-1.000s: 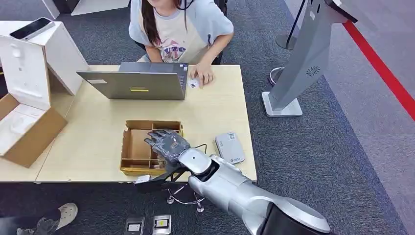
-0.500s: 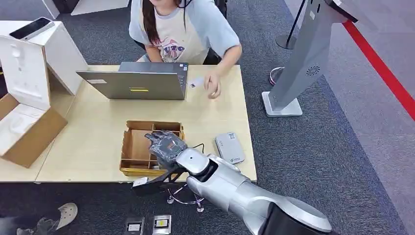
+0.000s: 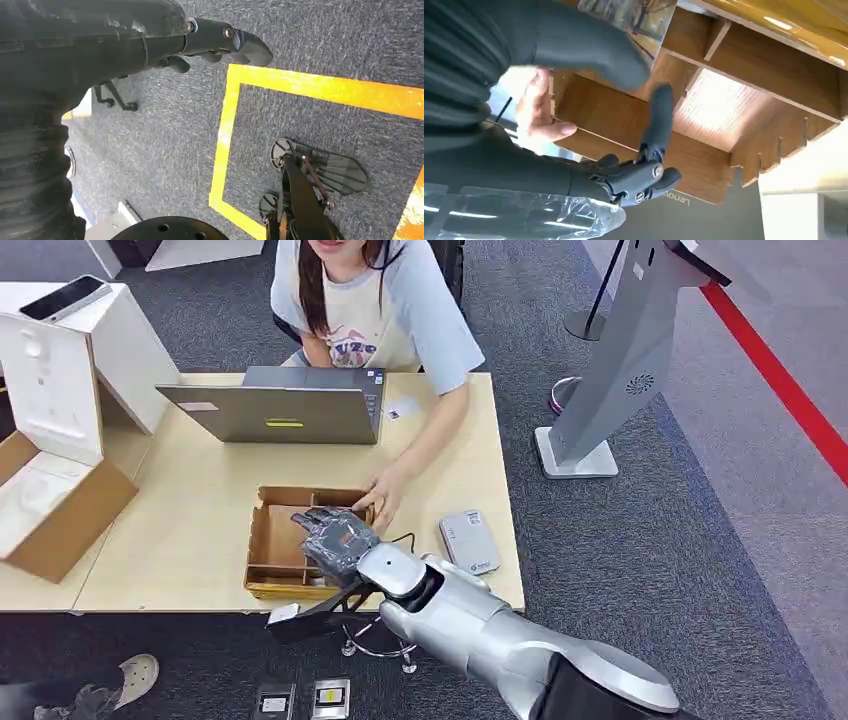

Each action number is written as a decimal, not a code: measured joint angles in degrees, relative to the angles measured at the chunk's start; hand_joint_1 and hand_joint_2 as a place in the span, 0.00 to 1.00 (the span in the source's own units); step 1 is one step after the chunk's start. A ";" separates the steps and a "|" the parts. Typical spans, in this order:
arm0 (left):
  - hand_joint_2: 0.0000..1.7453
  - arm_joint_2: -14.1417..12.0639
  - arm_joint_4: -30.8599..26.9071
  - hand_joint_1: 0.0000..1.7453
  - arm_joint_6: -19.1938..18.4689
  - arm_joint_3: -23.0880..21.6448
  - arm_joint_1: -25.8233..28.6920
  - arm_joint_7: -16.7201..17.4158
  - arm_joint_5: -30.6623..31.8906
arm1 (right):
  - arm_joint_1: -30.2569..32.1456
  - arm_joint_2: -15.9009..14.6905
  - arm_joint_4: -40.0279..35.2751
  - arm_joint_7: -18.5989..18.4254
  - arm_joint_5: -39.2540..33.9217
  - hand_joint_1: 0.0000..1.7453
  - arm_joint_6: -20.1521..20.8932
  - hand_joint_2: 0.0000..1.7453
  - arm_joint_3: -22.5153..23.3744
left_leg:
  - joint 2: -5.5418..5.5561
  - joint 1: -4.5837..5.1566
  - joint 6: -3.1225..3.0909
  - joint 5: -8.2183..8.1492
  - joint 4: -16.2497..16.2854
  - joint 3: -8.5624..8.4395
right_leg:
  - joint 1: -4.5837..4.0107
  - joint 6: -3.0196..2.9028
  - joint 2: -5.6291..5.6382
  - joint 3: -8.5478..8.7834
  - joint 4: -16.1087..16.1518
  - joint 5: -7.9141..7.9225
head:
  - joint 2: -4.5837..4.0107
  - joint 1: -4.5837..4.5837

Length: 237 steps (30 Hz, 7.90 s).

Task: Pass the card to the sensor for recognition and then transmit it.

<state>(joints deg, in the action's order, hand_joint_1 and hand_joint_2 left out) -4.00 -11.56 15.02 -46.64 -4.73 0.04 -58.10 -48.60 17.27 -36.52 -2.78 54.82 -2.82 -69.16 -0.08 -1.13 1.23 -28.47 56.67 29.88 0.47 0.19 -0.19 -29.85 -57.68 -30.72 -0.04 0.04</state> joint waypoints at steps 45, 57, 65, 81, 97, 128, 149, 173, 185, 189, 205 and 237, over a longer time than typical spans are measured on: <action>1.00 -0.02 0.00 0.00 -0.28 0.00 0.00 -0.07 -0.46 | -2.87 -3.45 0.35 -3.91 0.00 0.00 1.60 1.00 -1.73 | 0.00 0.00 0.00 0.00 0.01 -0.01 | 0.00 0.00 0.00 -0.01 0.00 0.00 | 0.00 0.00; 1.00 -0.02 0.00 0.00 -0.28 0.00 0.00 -0.20 -0.50 | -3.13 -3.87 0.50 -3.89 0.00 0.00 1.77 1.00 -1.73 | 0.00 0.00 0.00 0.01 0.01 -0.02 | 0.00 -0.01 0.00 0.01 0.00 0.02 | 0.00 0.00; 1.00 0.00 0.00 0.00 0.00 0.00 0.00 -0.20 -1.33 | -3.39 -3.76 0.26 -3.89 0.00 0.00 2.99 1.00 -1.73 | 0.00 0.00 0.00 0.01 0.01 -0.02 | 0.00 -0.03 -0.01 0.02 0.00 0.02 | 0.00 0.00; 1.00 0.09 0.00 0.00 0.13 0.00 0.01 -0.94 -2.56 | -3.09 -6.20 -16.60 -10.42 -2.60 0.00 8.74 1.00 -0.83 | -0.01 0.00 0.00 0.01 0.01 0.01 | 0.00 -0.04 0.01 -0.04 0.01 0.03 | 0.00 0.00; 1.00 0.55 0.00 0.00 2.62 0.02 0.06 -1.27 -3.85 | 20.68 -13.86 -36.87 13.01 -45.72 0.00 -35.58 1.00 20.40 | 0.01 0.00 0.00 -0.01 0.01 0.03 | 0.01 -0.04 -0.09 -0.04 0.06 0.03 | 0.00 -0.02; 1.00 0.57 0.00 0.00 1.62 0.00 -0.18 -1.97 -4.26 | 16.88 -21.55 -51.74 -6.07 20.15 0.00 -5.09 1.00 14.82 | 0.00 0.00 0.00 0.02 0.01 0.08 | 0.01 -0.01 -0.04 -0.04 0.03 0.08 | 0.00 0.00; 1.00 0.48 0.00 0.00 0.61 -1.31 -0.42 -1.95 -3.41 | 8.36 -7.93 -32.71 -0.37 2.14 0.00 4.68 1.00 2.45 | 0.04 -0.01 0.01 0.03 0.00 0.15 | -0.01 -0.01 -0.08 -0.07 0.02 0.08 | 0.00 0.00; 1.00 0.46 0.00 0.00 0.59 -2.45 -0.39 -0.83 -3.23 | -0.64 1.22 -6.97 -0.94 -7.30 0.00 3.37 1.00 -4.46 | 0.05 0.00 0.00 0.08 0.00 0.14 | 0.00 -0.01 -0.08 -0.09 0.01 0.08 | 0.00 0.00; 1.00 0.42 0.00 0.00 0.26 -3.13 -0.37 0.04 -3.02 | -3.57 1.11 2.23 -2.34 -10.45 0.00 2.06 1.00 -4.85 | 0.04 0.00 0.00 0.08 0.01 0.13 | 0.00 -0.01 -0.07 -0.10 0.01 0.09 | 0.00 0.00; 1.00 0.31 0.00 0.00 0.26 -3.32 -0.34 0.13 -3.06 | -4.35 0.72 4.37 -2.47 -10.78 0.00 2.93 1.00 -4.37 | 0.02 0.00 0.00 0.08 0.01 0.12 | 0.00 -0.01 -0.06 -0.11 0.01 0.09 | 0.00 -0.02; 1.00 -0.02 0.00 0.00 0.13 -3.83 -0.33 0.46 -3.06 | -5.26 -0.68 7.43 -3.04 -10.12 0.00 4.37 1.00 -4.09 | 0.03 0.00 0.00 0.09 0.01 0.12 | 0.00 -0.01 -0.06 -0.10 0.01 0.09 | 0.00 0.00; 1.00 -0.33 0.00 0.00 -1.16 -4.28 -0.35 0.39 -2.36 | -8.26 -0.94 5.51 -4.37 -10.89 0.77 7.32 1.00 -1.73 | 0.02 0.00 0.00 0.10 0.01 0.12 | 0.00 -0.01 -0.05 -0.10 0.00 0.10 | 0.00 0.00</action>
<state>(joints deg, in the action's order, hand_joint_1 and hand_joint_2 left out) -4.33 -11.56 13.86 -50.93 -5.08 0.44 -60.46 -56.86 16.33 -31.02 -7.15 43.93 4.50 -70.88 -0.06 -1.13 1.23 -28.37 56.68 30.00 0.46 0.17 -0.24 -29.95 -57.69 -30.62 -0.04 0.04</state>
